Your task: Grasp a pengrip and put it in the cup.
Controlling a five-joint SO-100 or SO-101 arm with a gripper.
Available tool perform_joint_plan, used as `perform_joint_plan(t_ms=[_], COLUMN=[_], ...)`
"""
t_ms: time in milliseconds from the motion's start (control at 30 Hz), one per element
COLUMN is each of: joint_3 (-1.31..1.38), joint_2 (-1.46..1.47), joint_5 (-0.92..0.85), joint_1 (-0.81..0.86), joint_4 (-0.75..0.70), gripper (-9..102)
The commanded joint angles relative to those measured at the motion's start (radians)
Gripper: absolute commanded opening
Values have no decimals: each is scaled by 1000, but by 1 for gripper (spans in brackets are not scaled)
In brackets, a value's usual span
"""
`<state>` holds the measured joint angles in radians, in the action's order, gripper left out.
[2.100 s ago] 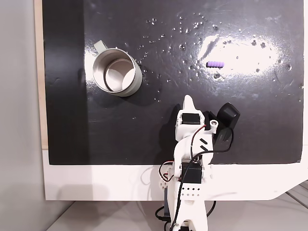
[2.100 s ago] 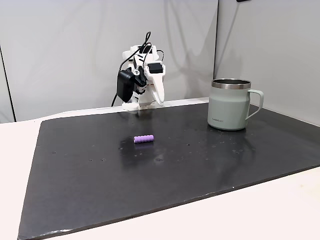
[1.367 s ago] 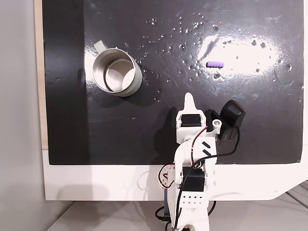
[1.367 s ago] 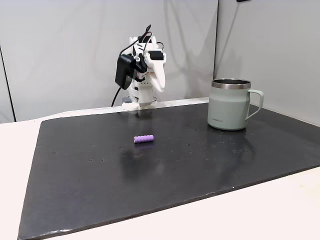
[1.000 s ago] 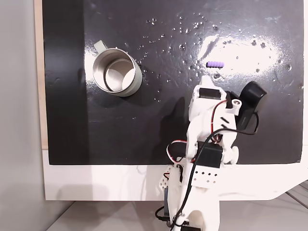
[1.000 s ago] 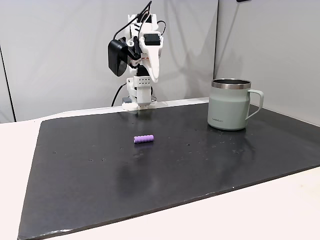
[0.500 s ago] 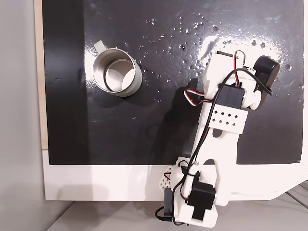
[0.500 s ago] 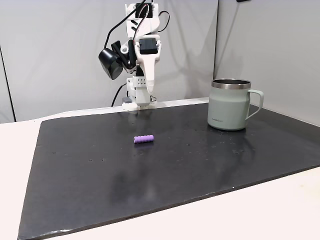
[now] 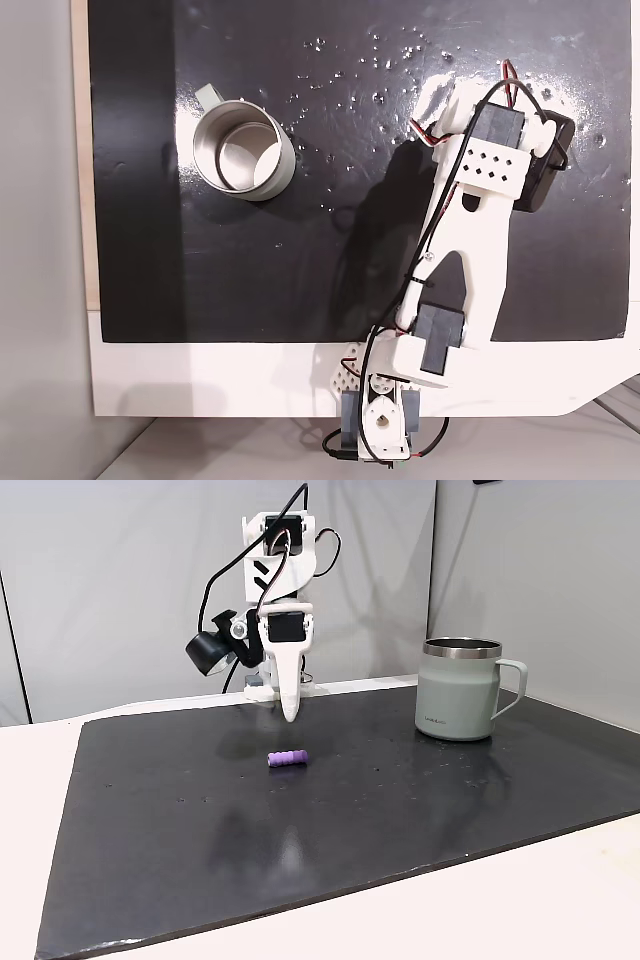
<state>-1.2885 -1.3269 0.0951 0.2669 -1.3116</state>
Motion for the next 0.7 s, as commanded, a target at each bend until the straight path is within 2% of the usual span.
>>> perform_joint_plan(t_ms=[0, 567, 667], joint_3=[83, 133, 126], joint_2=[26, 207, 215], joint_5=[11, 37, 40], joint_1=[6, 29, 29], joint_4=[-14, 0, 5], gripper=[22, 21, 14])
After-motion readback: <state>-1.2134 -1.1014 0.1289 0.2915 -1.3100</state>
